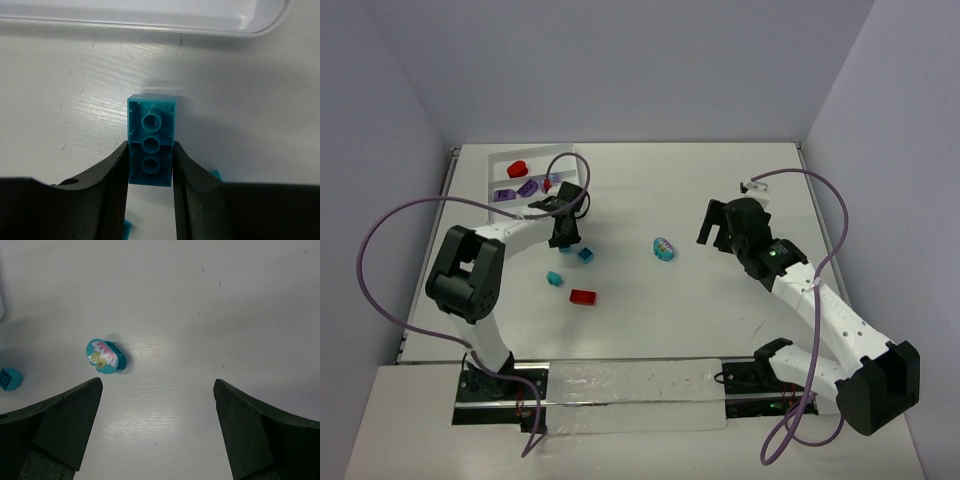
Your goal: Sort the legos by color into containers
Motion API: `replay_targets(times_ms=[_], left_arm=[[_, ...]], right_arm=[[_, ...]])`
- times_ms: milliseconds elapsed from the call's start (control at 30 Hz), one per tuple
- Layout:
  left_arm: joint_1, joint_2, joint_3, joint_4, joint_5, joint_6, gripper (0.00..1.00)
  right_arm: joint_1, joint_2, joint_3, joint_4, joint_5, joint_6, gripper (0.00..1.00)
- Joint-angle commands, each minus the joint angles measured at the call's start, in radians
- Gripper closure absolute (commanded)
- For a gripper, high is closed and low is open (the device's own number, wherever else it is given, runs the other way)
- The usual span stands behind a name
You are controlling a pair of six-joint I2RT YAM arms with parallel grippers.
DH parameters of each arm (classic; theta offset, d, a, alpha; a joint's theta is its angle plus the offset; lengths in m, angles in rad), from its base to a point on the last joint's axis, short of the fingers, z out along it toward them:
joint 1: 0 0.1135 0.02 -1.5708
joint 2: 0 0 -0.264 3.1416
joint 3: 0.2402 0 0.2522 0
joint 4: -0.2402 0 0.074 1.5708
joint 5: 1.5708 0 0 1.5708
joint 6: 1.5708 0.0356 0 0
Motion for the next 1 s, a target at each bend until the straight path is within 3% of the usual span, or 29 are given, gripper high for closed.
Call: replay_targets(times_ms=[0, 200, 467, 667, 967], left_arm=[[-0.009, -0.169, 0.077, -0.027, 0.051, 0.036, 1.0], [0.028, -0.219, 0.18, -0.101, 0.042, 0.039, 1.0], [0.22, -0.082, 0.274, -0.111, 0.045, -0.014, 1.0], [0.287, 0.012, 0.322, -0.108, -0.041, -0.081, 1.0], [0.402, 0.085, 0.326, -0.091, -0.01, -0.153, 1.0]], right_arm=[[0.01, -0.019, -0.009, 0.017, 0.012, 0.012, 0.0], [0.01, -0.018, -0.003, 0.017, 0.01, 0.013, 0.0], [0.01, -0.027, -0.017, 0.027, 0.007, 0.013, 0.0], [0.01, -0.015, -0.025, 0.036, 0.006, 0.013, 0.0], [0.009, -0.007, -0.026, 0.046, 0.009, 0.004, 0.0]])
